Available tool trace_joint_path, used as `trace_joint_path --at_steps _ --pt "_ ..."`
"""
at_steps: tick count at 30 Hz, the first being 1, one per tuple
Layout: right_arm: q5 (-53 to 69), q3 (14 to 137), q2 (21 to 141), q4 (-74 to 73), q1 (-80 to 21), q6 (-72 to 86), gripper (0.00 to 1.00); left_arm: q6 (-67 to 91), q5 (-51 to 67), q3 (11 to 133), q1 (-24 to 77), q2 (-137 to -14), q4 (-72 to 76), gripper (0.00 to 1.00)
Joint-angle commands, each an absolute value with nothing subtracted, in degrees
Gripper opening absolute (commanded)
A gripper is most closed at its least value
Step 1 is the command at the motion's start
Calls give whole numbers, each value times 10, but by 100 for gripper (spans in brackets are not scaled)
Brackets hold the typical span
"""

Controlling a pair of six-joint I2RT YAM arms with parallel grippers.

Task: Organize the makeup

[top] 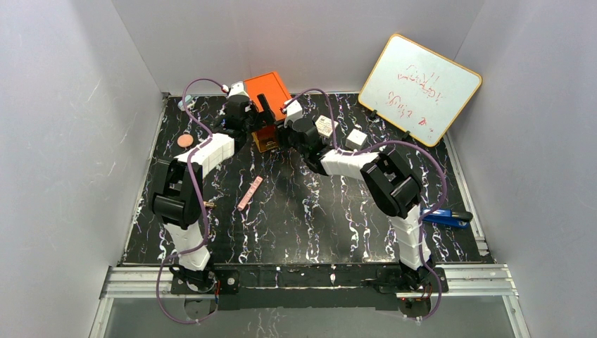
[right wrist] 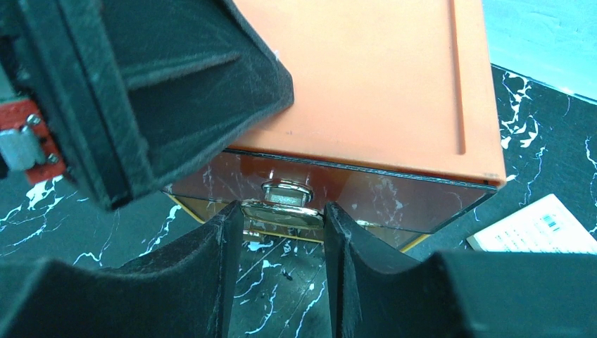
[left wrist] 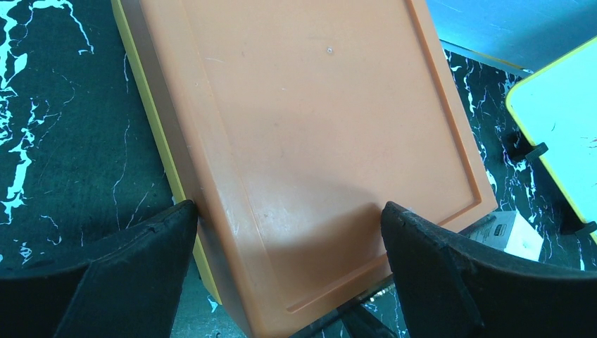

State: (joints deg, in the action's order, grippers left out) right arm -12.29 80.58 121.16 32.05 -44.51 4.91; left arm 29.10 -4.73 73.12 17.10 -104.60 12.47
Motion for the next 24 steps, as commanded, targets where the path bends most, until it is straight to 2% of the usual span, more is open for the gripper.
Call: trace_joint_path --at_steps 1,24 --pt "-134 751 1162 343 -451 48 1 272 -38 737 180 -1070 78 98" --pt "-202 535 1004 328 -494 79 1 275 -33 749 180 -1094 74 98"
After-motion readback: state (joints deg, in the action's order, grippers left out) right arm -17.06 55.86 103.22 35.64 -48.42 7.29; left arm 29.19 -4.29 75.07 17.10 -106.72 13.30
